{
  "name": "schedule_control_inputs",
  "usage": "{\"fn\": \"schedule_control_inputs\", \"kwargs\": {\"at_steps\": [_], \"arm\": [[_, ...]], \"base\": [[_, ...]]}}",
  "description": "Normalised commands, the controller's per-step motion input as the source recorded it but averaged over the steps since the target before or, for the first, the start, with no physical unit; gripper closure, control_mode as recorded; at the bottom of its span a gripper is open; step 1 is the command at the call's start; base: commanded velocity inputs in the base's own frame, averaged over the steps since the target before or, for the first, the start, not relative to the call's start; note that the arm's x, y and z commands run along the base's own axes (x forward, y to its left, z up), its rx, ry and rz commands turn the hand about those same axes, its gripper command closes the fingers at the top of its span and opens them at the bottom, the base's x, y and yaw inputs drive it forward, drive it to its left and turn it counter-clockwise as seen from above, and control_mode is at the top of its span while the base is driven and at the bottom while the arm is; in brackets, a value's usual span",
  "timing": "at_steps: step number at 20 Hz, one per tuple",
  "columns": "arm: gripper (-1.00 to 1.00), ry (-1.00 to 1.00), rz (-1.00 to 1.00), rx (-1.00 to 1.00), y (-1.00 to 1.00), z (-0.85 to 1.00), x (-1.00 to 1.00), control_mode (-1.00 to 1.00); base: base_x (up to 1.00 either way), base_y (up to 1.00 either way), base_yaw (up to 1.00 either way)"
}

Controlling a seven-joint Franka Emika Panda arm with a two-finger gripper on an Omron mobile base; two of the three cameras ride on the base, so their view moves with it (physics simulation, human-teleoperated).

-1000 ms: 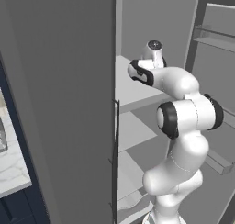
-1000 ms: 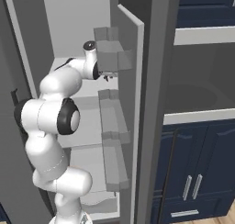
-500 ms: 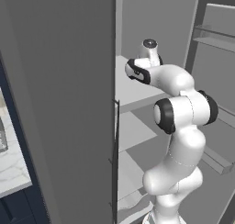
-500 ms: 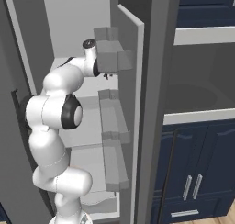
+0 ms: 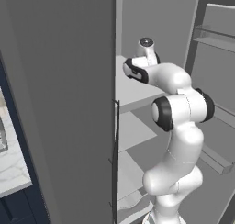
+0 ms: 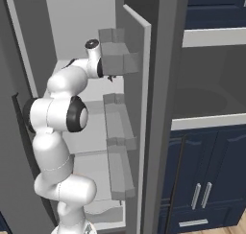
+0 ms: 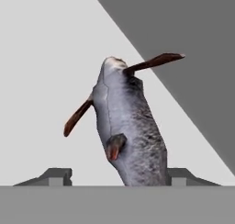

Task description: Take the cheese, fish, and avocado from the fridge and place them on the plate on the dining counter to create an appetizer plate.

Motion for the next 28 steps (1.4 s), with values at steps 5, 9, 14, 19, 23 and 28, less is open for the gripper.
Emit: {"fn": "schedule_control_inputs", "kwargs": {"at_steps": [5, 9, 14, 19, 23, 28], "arm": [[1.00, 0.11, 0.03, 0.00, 0.00, -0.35, 0.04, -1.00], [1.00, 0.12, 0.02, 0.00, 0.00, -0.31, 0.01, -1.00], [1.00, 0.02, -0.02, -0.04, 0.17, -0.18, 0.00, -1.00], [1.00, -0.01, -0.01, -0.01, 0.04, 0.00, -0.02, -1.00], [1.00, -0.02, 0.00, 0.00, 0.01, 0.00, -0.42, -1.00], [1.00, 0.00, 0.00, 0.00, 0.15, 0.00, -0.69, -1.00]], "base": [[0.00, 0.00, 0.00], [0.00, 0.00, 0.00], [0.00, 0.00, 0.00], [0.00, 0.00, 0.00], [0.00, 0.00, 0.00], [0.00, 0.00, 0.00]]}}
